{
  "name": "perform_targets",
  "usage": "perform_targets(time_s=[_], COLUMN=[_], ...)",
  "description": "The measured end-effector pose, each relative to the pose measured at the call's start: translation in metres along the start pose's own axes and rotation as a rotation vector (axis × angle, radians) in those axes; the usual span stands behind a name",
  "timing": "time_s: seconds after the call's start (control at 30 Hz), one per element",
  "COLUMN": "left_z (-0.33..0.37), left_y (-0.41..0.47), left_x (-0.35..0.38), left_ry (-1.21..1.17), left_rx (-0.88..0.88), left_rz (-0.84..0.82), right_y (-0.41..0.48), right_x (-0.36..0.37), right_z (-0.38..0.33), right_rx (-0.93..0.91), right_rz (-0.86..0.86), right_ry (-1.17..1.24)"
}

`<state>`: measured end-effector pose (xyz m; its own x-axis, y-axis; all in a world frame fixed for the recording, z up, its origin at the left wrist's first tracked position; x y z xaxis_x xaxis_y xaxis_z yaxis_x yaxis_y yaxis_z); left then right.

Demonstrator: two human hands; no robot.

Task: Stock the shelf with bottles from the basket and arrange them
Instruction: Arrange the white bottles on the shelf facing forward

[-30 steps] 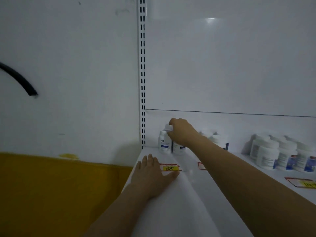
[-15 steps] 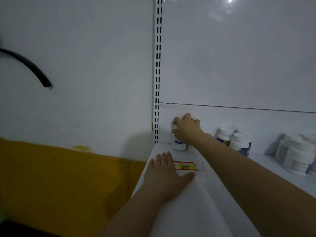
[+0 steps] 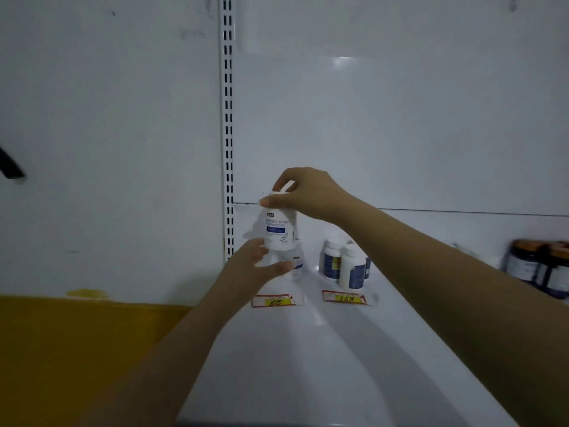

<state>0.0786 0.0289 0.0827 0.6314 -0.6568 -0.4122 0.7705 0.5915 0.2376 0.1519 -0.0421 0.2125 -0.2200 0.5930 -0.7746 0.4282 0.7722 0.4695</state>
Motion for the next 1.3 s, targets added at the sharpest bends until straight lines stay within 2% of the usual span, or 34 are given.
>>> perform_targets(time_s=[0.1,0.2,0.37,0.57,0.73,1.03,1.3], left_z=[0.029,0.034,0.028,0.03,0.037,0.044,0.047], left_y=[-0.015,-0.026,-0.046,-0.058,-0.064,-0.069,-0.073], left_x=[0.0,0.002,0.009,0.014,0.016,0.01,0.015], left_ry=[-0.08,-0.133,-0.188,-0.215,-0.219,-0.189,-0.214], left_rx=[0.071,0.058,0.002,-0.014,0.011,0.053,0.043], left_rz=[0.028,0.063,0.039,0.004,0.018,0.084,0.091], right_y=[-0.014,-0.031,-0.059,-0.074,-0.078,-0.086,-0.086], right_x=[-0.01,-0.013,0.002,0.005,0.002,-0.009,-0.003], right_z=[0.001,0.007,0.021,0.032,0.028,0.005,0.012], right_rx=[0.026,0.075,0.18,0.257,0.22,-0.003,0.062], right_rz=[0.027,0.017,-0.109,-0.105,-0.107,-0.04,-0.066], right_ry=[0.083,0.177,0.393,0.514,0.521,0.526,0.617])
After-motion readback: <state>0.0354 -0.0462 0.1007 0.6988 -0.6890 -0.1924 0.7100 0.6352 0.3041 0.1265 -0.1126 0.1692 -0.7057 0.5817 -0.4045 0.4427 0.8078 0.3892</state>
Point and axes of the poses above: each hand's wrist, its own y-axis towards the middle knuckle, its own x-axis out of the palm, z = x × y, the point moved 9 cm from there along y, towards the middle knuckle, and after that the axes turned 2 degrees about -x, right-handed, at the moved point
